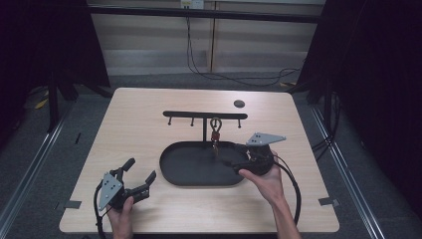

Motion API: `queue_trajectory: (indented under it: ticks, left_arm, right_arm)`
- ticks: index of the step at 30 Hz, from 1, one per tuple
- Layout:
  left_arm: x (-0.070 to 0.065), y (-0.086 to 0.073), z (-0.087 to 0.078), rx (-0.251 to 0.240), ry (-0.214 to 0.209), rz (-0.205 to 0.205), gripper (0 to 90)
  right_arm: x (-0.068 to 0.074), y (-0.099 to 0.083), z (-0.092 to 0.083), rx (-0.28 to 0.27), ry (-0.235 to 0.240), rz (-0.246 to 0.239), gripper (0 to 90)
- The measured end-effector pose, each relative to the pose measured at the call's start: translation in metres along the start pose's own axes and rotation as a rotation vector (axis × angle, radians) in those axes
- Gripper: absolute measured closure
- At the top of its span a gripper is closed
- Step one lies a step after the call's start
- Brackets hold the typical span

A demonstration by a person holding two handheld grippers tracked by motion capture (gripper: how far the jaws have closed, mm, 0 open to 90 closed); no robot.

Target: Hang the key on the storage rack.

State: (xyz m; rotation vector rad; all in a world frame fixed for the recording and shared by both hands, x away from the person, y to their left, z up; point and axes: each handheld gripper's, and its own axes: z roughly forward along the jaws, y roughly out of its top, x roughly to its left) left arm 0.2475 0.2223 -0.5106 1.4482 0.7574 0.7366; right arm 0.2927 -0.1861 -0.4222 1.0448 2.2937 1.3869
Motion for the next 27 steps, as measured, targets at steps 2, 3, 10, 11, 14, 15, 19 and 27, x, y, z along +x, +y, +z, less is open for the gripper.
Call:
queue_trajectory:
  ticks: [2,3,10,11,14,15,19,27]
  left_arm:
    - [0.0,0.0,0.0,0.0,-0.001,0.0,15.9]
    - [0.0,0.0,0.0,0.0,-0.001,0.0,15.9]
    - [0.0,0.0,0.0,0.0,0.003,-0.001,15.9]
    - [0.0,0.0,0.0,0.0,0.003,-0.001,15.9]
    - [0.0,0.0,0.0,-0.001,0.0,-0.001,15.9]
    - [0.0,0.0,0.0,-0.002,0.003,-0.003,15.9]
    - [0.0,0.0,0.0,-0.001,0.008,0.002,15.9]
    - [0.0,0.0,0.0,0.0,0.004,-0.002,15.9]
  right_arm:
    - [-0.001,-0.01,-0.001,-0.037,-0.008,0.025,24.4]
    - [-0.001,-0.016,-0.002,-0.059,-0.014,0.033,24.2]
    - [-0.002,-0.05,-0.006,-0.16,-0.089,0.086,16.5]
    - [-0.002,-0.054,-0.006,-0.178,-0.094,0.092,15.5]
    - [-0.002,-0.065,-0.007,-0.201,-0.136,0.095,15.8]
    - [0.0,-0.07,-0.007,-0.207,-0.155,0.1,16.3]
    - [0.0,-0.082,-0.003,-0.21,-0.193,0.1,16.6]
    - [-0.003,-0.094,0.003,-0.225,-0.232,0.128,17.8]
